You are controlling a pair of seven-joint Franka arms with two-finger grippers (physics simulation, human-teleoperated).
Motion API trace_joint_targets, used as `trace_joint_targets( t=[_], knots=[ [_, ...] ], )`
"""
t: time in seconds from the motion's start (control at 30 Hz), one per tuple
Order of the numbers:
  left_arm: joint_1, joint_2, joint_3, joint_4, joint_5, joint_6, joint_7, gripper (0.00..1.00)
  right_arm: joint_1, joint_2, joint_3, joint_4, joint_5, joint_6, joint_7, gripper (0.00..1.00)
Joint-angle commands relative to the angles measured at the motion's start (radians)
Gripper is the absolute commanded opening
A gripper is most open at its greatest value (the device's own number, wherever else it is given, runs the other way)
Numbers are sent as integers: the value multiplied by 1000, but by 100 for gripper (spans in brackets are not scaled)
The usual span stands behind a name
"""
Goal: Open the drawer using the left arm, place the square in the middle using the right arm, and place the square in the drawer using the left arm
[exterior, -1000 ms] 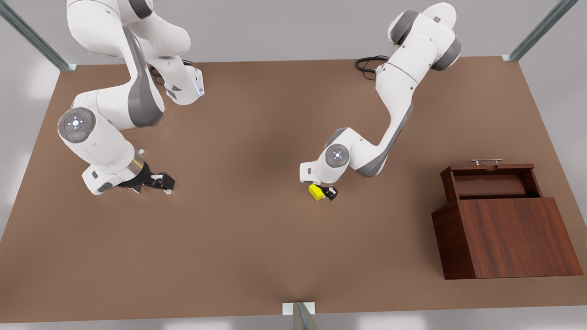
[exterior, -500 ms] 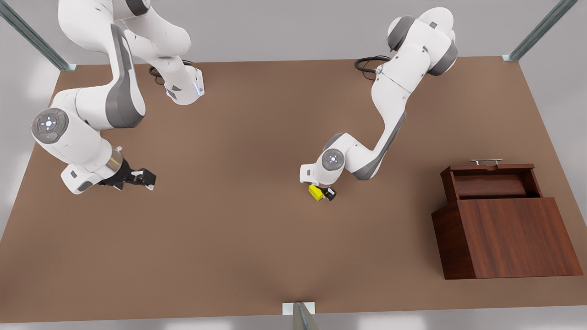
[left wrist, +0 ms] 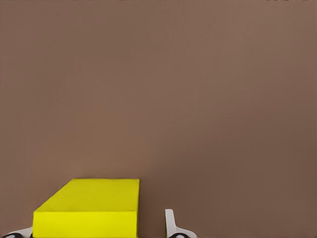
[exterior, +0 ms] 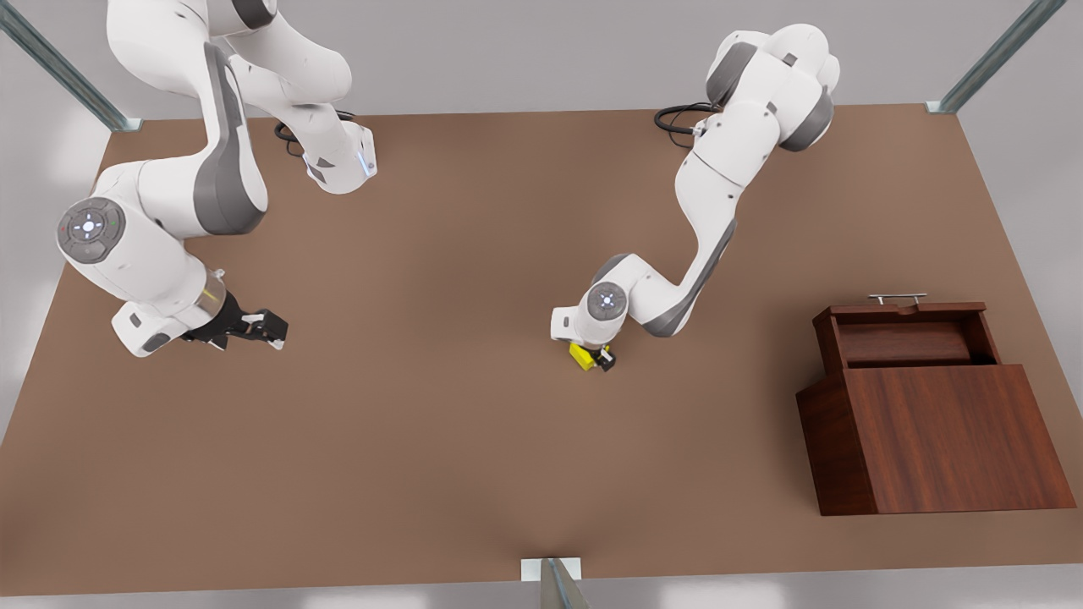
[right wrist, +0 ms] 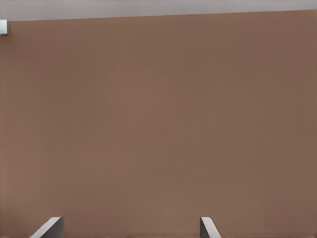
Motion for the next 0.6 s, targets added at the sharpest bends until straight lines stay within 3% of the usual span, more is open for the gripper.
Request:
trace_joint_targets(
  t=[0.0, 0.07, 0.1, 0.57],
  knots=[
    [0, 2, 1, 0, 1, 1, 0, 91, -1, 0, 0, 0, 0, 0, 0, 100],
    [0, 2, 1, 0, 1, 1, -9, 72, -1, 0, 0, 0, 0, 0, 0, 100],
    [-2, 2, 1, 0, 1, 1, -12, 67, -2, 0, 0, -2, 2, 0, 0, 100],
    [-3, -16, 9, -11, -2, -13, -38, 67, 1, 1, 2, -3, 3, 6, 2, 100]
  ],
)
